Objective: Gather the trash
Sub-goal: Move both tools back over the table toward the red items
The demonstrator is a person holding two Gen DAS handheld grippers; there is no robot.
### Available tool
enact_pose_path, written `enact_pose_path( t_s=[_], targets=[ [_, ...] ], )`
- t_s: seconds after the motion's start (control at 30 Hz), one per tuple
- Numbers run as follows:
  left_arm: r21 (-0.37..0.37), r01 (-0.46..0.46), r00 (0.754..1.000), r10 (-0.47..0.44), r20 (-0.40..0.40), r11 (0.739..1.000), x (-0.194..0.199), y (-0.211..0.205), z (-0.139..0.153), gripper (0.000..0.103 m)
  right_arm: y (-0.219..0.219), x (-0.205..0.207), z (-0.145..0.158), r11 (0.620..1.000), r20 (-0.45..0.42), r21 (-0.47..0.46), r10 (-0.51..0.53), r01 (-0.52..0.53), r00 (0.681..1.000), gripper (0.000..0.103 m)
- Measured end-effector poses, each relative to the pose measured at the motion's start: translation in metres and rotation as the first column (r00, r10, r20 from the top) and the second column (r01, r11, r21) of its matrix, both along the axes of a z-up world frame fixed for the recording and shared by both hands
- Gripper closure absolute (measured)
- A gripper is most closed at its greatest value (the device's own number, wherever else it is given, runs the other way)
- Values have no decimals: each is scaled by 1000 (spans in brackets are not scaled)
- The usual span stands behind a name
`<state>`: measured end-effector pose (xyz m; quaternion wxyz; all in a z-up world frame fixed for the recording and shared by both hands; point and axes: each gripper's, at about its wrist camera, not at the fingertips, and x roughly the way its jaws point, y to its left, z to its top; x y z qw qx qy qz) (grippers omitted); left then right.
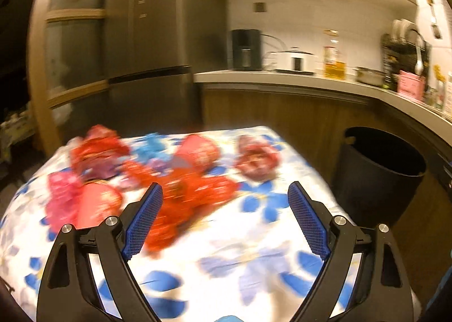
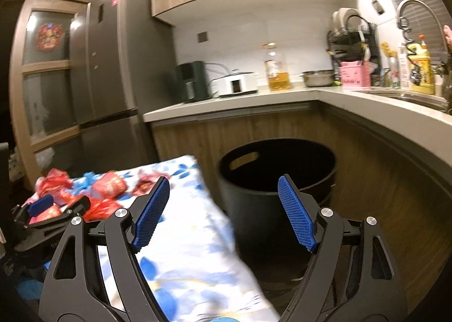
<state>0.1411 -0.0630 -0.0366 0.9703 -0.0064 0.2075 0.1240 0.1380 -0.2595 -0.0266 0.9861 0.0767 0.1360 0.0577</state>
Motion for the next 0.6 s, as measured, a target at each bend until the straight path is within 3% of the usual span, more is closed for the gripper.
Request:
enact_pose_path(
  t_s=[0.3, 0.6],
  targets=[
    [9, -179, 984, 179, -16, 984, -33, 66, -6, 16, 55, -9, -6, 991, -26, 1, 131, -131, 991, 25],
    [-20, -254, 967, 253, -34, 967, -50, 112, -15, 16, 115, -5, -12, 966, -69, -7, 258, -259, 964, 25]
  ],
)
